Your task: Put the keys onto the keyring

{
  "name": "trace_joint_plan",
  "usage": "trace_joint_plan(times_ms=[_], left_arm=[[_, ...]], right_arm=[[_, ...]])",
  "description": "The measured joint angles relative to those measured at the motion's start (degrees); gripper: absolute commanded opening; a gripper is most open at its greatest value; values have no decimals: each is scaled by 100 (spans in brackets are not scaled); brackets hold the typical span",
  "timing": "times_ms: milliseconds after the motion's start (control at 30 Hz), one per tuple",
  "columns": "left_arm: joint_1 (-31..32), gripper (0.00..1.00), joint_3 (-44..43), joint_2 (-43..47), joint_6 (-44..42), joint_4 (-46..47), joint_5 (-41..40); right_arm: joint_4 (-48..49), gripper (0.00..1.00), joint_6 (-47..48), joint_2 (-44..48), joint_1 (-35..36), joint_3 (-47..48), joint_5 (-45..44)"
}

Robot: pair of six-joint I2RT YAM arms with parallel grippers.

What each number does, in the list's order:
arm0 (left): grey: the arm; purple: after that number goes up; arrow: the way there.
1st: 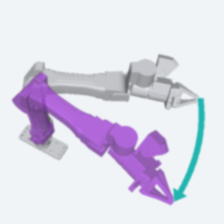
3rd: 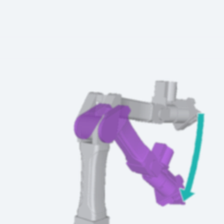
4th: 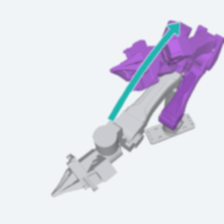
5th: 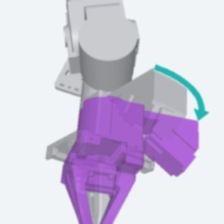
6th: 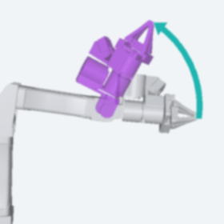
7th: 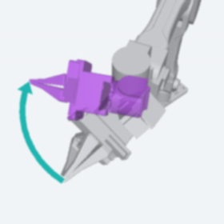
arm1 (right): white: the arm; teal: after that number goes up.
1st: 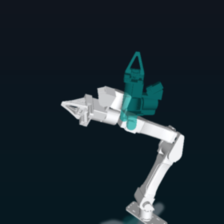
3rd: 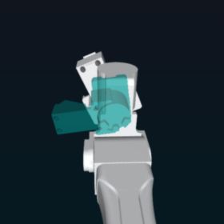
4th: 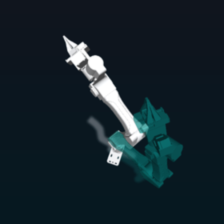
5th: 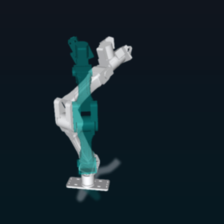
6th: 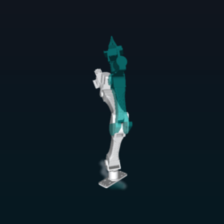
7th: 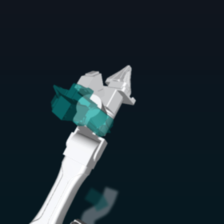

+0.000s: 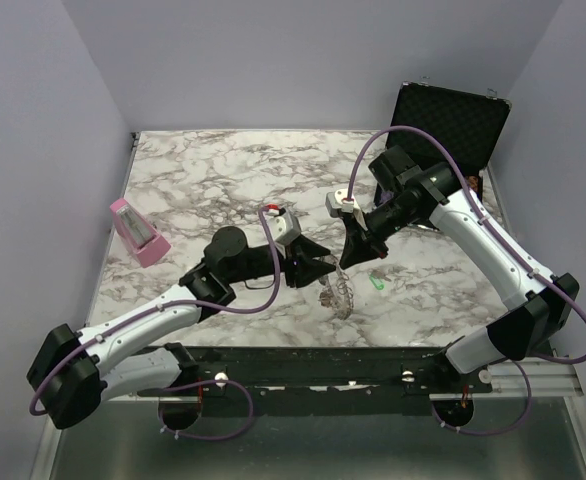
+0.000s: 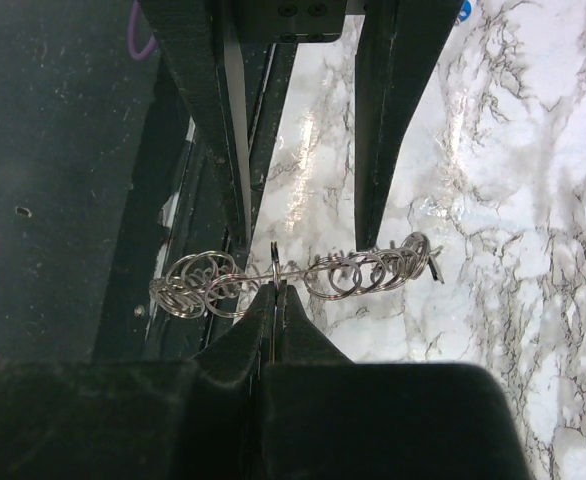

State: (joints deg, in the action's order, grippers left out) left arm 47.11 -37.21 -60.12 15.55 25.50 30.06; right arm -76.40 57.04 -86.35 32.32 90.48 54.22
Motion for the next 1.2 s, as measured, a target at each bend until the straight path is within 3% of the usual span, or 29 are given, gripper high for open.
trace_joint_plan(times_ms=[367, 500, 567, 867, 1200], left_arm=[[17, 29, -160, -317, 33, 96, 201], [26, 12, -232, -422, 68, 168, 319], [26, 11, -254, -459, 79, 190, 391], [26, 21, -254, -470, 63, 157, 496], [26, 49, -254, -190, -160, -234, 487]], right_arm=[[-4, 1, 2, -2, -2, 0, 0], [-4, 1, 2, -2, 0, 0, -2], [-11, 1, -2, -2, -2, 0, -7], [-28, 1, -7, -2, -2, 0, -22], [-26, 1, -61, -2, 0, 0, -20]])
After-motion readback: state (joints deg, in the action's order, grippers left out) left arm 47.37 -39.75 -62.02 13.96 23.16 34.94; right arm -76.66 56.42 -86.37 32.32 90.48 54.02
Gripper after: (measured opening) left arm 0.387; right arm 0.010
